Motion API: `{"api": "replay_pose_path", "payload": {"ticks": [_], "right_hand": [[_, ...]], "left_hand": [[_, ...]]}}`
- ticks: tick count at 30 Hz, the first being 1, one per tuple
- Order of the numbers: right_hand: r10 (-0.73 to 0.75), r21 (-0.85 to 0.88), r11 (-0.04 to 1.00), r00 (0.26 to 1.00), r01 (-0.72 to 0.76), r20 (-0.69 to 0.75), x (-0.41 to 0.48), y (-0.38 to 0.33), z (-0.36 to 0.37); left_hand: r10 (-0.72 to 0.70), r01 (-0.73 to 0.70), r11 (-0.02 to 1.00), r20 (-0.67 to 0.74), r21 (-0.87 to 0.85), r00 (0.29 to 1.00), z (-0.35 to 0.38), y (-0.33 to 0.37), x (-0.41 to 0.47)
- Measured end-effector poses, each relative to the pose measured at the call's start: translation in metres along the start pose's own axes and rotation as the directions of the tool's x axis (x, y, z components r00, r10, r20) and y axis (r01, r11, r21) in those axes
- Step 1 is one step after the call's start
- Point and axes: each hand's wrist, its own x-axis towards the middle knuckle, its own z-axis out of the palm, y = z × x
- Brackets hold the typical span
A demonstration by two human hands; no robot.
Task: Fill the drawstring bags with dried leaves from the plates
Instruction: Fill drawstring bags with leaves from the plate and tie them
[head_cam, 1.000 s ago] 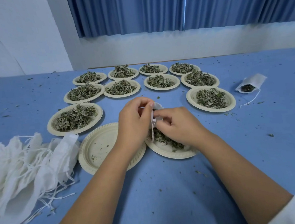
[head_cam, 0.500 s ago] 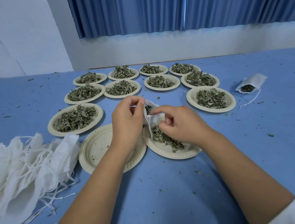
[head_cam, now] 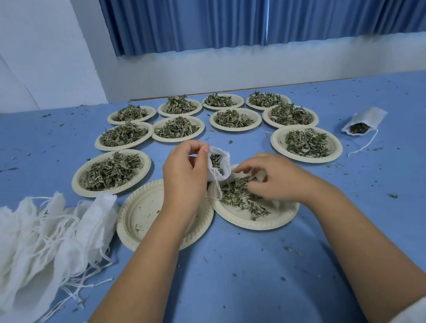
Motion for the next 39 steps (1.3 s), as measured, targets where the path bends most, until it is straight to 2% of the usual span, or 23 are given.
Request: {"api": "replay_pose_path", "payload": {"ticks": [3,5,12,16,23,29,35,39], "right_hand": [[-0.03,-0.065,0.997,0.973,0.046,0.229,-0.002,0.005,-0.003],[-0.041,-0.082,0.994,0.959,0.067,0.28,-0.003,0.005,-0.003],[-0.046,-0.054,0.997,0.985,0.055,0.168,0.0,0.001,0.006],[-0.107,0.029,0.994,0.989,0.104,0.101,0.001,-0.005,0.016],[-0.188,-0.004,0.982,0.981,0.188,0.053,0.007,-0.011,0.03],[-0.141,0.012,0.99,0.989,0.14,0.041,0.006,-0.007,0.026],[-0.033,-0.019,0.999,0.999,0.033,0.028,0.001,0.001,0.01],[0.002,-0.018,1.0,0.989,0.001,0.149,-0.004,0.003,0.001]], "left_hand": [[-0.011,0.011,1.0,-0.004,0.008,1.0,0.0,-0.001,0.0],[-0.013,0.013,1.0,-0.003,0.006,1.0,0.0,-0.001,0.0],[-0.008,0.009,1.0,-0.008,0.017,1.0,0.0,-0.001,0.001],[0.003,-0.002,1.0,-0.013,0.022,1.0,0.0,-0.001,0.001],[0.01,-0.01,1.0,-0.014,0.018,1.0,-0.001,0.0,0.002],[-0.003,0.003,1.0,-0.014,0.009,1.0,-0.002,-0.001,0.001],[-0.015,0.015,1.0,-0.01,0.001,1.0,-0.001,-0.002,0.002],[-0.013,0.013,1.0,-0.01,0.007,1.0,-0.001,-0.002,0.002]]}}
